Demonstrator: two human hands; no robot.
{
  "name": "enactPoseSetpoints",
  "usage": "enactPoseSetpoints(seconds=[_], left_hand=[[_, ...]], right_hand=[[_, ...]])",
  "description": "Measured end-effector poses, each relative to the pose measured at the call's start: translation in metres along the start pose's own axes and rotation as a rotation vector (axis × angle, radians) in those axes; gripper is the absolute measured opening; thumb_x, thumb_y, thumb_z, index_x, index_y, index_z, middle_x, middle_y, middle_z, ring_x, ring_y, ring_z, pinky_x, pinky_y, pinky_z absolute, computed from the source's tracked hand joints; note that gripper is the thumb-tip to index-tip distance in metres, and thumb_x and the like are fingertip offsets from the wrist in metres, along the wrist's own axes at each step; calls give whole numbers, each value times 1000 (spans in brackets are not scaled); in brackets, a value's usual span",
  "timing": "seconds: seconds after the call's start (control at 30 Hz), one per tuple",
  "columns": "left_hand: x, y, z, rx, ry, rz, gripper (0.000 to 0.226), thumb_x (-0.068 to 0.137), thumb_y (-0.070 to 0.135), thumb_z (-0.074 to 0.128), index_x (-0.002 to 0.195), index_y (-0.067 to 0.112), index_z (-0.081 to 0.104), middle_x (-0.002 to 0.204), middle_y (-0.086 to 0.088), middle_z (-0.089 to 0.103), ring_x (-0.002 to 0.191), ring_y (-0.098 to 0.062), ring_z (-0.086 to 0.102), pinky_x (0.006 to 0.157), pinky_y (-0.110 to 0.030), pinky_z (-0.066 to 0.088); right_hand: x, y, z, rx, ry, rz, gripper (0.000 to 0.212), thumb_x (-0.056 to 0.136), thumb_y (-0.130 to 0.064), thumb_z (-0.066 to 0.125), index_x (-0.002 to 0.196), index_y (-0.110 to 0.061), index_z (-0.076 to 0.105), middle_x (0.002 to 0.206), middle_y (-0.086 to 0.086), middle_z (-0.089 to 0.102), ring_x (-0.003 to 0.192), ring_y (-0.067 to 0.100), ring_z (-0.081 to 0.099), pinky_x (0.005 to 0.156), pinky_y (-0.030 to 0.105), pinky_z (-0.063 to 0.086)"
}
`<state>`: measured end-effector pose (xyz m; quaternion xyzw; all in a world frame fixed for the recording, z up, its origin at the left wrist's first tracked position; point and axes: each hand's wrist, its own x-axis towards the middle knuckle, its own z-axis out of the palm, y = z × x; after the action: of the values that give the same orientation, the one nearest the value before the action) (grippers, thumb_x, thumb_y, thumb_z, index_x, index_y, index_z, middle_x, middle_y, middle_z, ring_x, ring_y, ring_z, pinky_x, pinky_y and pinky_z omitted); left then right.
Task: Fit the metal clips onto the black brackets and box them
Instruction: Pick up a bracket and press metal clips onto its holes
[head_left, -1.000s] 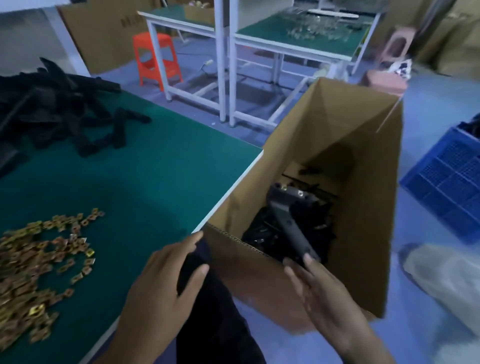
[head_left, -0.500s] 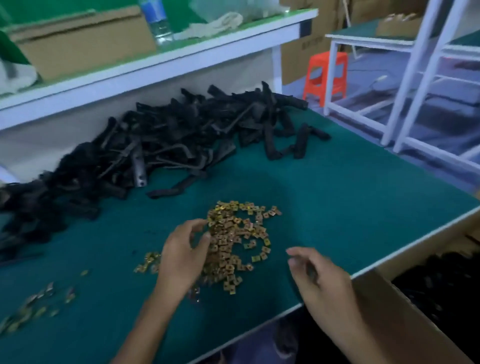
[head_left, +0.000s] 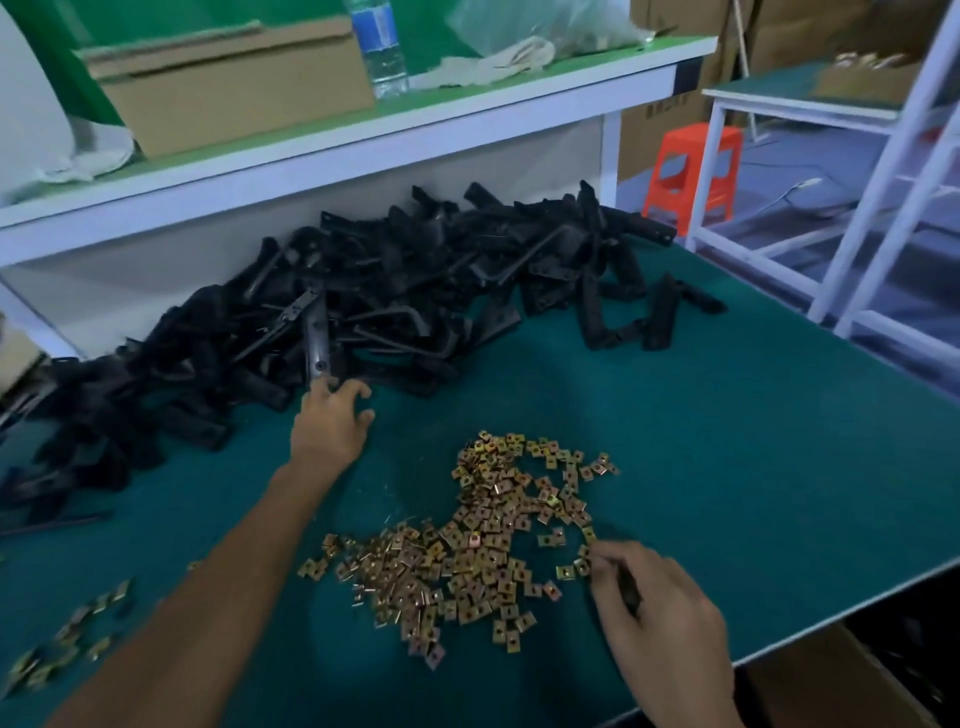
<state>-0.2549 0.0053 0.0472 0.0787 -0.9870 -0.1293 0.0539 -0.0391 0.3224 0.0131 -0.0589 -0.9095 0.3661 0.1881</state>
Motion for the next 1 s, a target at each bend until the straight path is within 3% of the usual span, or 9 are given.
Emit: enactPoseSetpoints(seconds=[0.1, 0.2, 0.27, 0.43, 0.5, 0.63, 0.8, 0.9, 1.0], left_hand=[[-2, -8, -1, -343, 122, -180, 41, 97, 41, 64, 124, 13, 51, 128, -15, 50, 103, -34, 56, 88, -43, 49], [8, -9, -5, -677, 22, -449, 56, 96, 48, 63, 121, -1, 54, 109, -21, 58, 99, -34, 60, 86, -45, 50], [19, -8, -7, -900, -44, -533, 38, 98, 42, 63, 95, 5, 56, 94, -19, 54, 96, -35, 59, 88, -43, 52], [43, -10, -6, -932, -54, -661, 19, 94, 16, 73, 100, 2, 61, 80, -8, 57, 68, -19, 53, 75, -33, 49], [45, -11, -5, -895, -98, -653, 22, 91, 13, 75, 105, 1, 62, 77, -7, 54, 62, -18, 48, 61, -31, 46], [41, -2, -10, -1021, -153, -634, 37, 92, 13, 71, 126, 7, 58, 89, -6, 60, 68, -21, 55, 59, -29, 47], [-15, 17, -42, -1410, 65, -513, 5, 99, 4, 57, 100, 0, 58, 97, -18, 68, 68, -15, 64, 59, -21, 56], [-86, 27, -59, -1342, 97, -287, 11, 100, 8, 57, 89, 11, 58, 92, -12, 76, 72, -15, 69, 65, -25, 57], [-163, 49, -59, -1344, 4, -96, 8, 103, 13, 54, 98, 12, 60, 91, -10, 76, 74, -15, 67, 65, -25, 55]], right_hand=[[0, -1, 3, -28, 7, -11, 22, 76, -13, 86, 88, -28, 75, 74, -18, 66, 66, 6, 56, 55, 16, 37], [-1, -1, 5, -57, 25, -40, 23, 75, -13, 86, 87, -28, 75, 75, -16, 66, 67, 10, 60, 54, 23, 40], [0, -1, 5, -55, 29, -44, 23, 75, -13, 87, 87, -29, 75, 76, -17, 67, 67, 10, 61, 54, 22, 41], [1, -5, 6, -71, 48, -34, 29, 70, -14, 90, 84, -34, 73, 72, -20, 63, 63, 5, 56, 52, 18, 38], [0, -3, 8, -90, 52, -42, 31, 68, -14, 91, 82, -34, 72, 72, -20, 63, 63, 8, 60, 51, 21, 39], [-1, 0, 10, -119, 51, -71, 28, 70, -13, 90, 83, -32, 72, 73, -19, 63, 64, 8, 58, 51, 21, 36], [-2, 0, 4, -41, 0, -54, 10, 88, -32, 75, 97, -34, 70, 80, -22, 64, 73, 7, 60, 57, 29, 46], [-1, 0, 2, 105, -36, 34, 35, 92, -58, 55, 122, -41, 59, 100, -30, 60, 88, -7, 59, 71, 33, 46], [-1, 1, -2, 273, -36, 45, 56, 91, -58, 58, 142, -44, 41, 128, -35, 45, 114, -17, 48, 80, 26, 45]])
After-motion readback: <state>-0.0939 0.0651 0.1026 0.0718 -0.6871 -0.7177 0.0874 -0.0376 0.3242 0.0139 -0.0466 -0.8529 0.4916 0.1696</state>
